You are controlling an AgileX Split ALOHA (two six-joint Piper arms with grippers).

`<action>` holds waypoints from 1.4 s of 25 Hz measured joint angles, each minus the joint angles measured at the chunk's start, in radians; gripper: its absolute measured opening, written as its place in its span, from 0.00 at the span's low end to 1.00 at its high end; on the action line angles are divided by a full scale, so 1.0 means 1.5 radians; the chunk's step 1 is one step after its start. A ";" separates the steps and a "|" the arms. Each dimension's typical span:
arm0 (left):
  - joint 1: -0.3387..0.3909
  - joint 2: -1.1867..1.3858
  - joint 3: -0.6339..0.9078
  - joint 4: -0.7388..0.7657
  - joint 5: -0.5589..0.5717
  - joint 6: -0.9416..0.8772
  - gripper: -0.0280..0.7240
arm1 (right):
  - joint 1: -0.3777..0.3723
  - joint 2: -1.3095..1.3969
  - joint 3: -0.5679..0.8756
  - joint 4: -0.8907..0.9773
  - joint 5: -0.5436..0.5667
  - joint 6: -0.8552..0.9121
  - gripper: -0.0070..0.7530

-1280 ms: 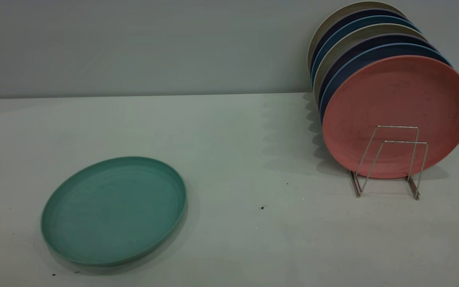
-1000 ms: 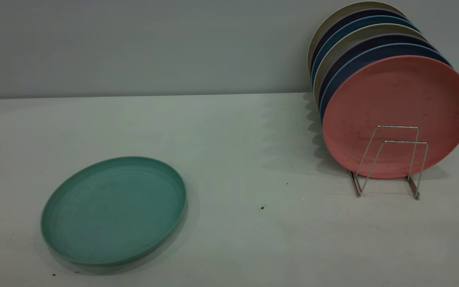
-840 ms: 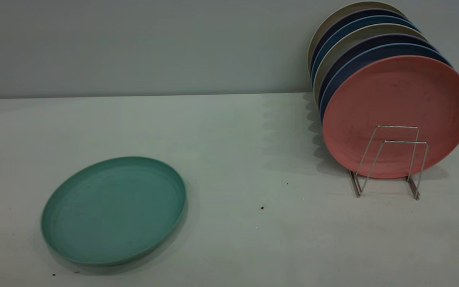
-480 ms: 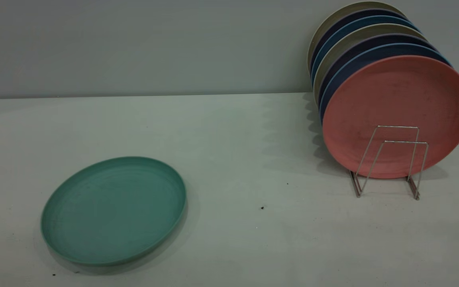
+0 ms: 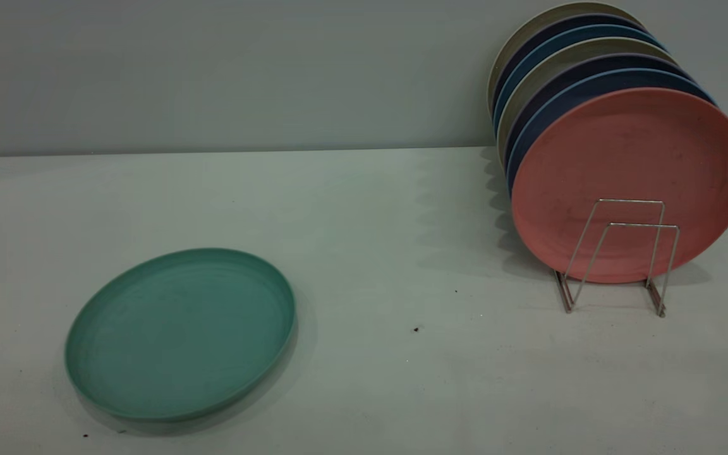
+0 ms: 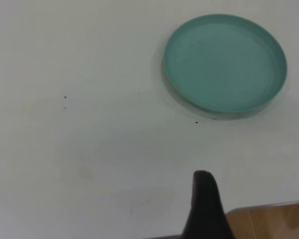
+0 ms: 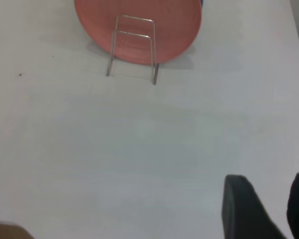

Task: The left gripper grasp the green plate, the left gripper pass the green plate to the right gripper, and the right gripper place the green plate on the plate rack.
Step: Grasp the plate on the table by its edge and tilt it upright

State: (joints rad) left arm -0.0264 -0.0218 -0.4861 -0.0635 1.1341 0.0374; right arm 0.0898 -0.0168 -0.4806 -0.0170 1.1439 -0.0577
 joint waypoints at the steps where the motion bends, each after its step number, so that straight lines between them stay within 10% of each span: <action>1: 0.000 0.000 0.000 0.000 0.000 0.000 0.77 | 0.000 0.000 0.000 0.000 0.000 0.000 0.32; 18: 0.000 0.227 -0.012 -0.070 -0.157 -0.002 0.72 | 0.000 0.073 -0.011 0.050 -0.060 -0.055 0.32; 25: 0.000 0.480 -0.012 -0.186 -0.294 0.033 0.72 | 0.000 0.241 -0.018 0.134 -0.218 -0.116 0.32; 35: 0.000 0.825 -0.014 -0.437 -0.500 0.270 0.72 | 0.000 0.458 -0.102 0.252 -0.260 -0.269 0.41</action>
State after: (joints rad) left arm -0.0264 1.2151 -0.5072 -0.7191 0.3843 0.4417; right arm 0.0898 0.6696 -0.6340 0.3614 0.7539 -0.4606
